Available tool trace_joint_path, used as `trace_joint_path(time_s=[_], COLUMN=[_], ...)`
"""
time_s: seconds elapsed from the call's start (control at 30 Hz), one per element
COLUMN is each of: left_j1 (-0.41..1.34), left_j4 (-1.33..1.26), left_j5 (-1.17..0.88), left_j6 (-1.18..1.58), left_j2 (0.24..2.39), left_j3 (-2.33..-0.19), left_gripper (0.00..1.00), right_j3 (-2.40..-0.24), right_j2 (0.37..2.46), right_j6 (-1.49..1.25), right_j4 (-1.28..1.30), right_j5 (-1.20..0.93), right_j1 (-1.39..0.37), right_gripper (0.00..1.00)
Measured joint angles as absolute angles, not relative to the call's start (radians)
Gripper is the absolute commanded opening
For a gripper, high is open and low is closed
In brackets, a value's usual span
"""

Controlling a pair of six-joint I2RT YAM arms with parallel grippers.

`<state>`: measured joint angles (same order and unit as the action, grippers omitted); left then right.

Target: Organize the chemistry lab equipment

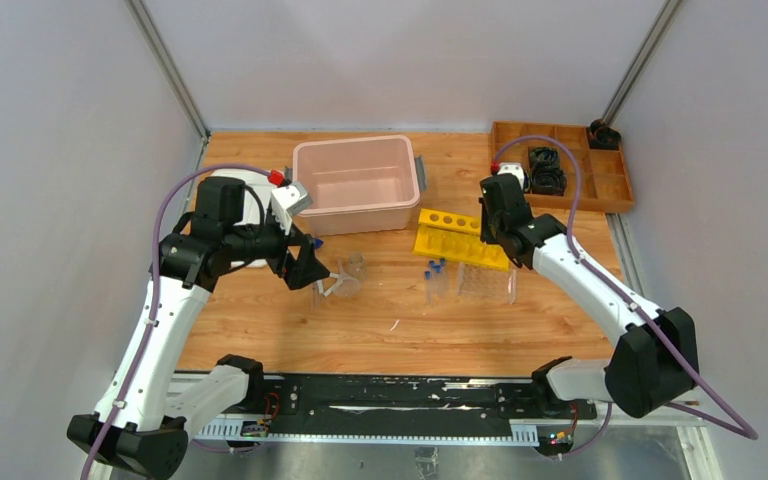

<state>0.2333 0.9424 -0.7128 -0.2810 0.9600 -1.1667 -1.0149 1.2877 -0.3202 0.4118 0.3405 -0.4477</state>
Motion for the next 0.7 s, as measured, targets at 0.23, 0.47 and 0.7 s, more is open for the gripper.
trace_joint_path(time_s=[0.23, 0.47, 0.7], left_j1=[0.233, 0.233, 0.233], left_j4=[0.945, 0.946, 0.946], left_j5=[-0.713, -0.714, -0.714], left_j6=[-0.281, -0.281, -0.281], left_j2=[0.960, 0.960, 0.960], left_j3=[-1.167, -1.174, -1.177], left_gripper=[1.00, 1.00, 1.00], right_j3=[-0.990, -0.974, -0.979], right_j2=[1.293, 1.293, 1.310], right_j6=[-0.322, -0.321, -0.316], right_j4=[0.411, 0.412, 0.412], right_j5=[0.300, 0.258, 0.319], right_j1=[-0.448, -0.448, -0.448], right_gripper=[0.00, 0.00, 0.00])
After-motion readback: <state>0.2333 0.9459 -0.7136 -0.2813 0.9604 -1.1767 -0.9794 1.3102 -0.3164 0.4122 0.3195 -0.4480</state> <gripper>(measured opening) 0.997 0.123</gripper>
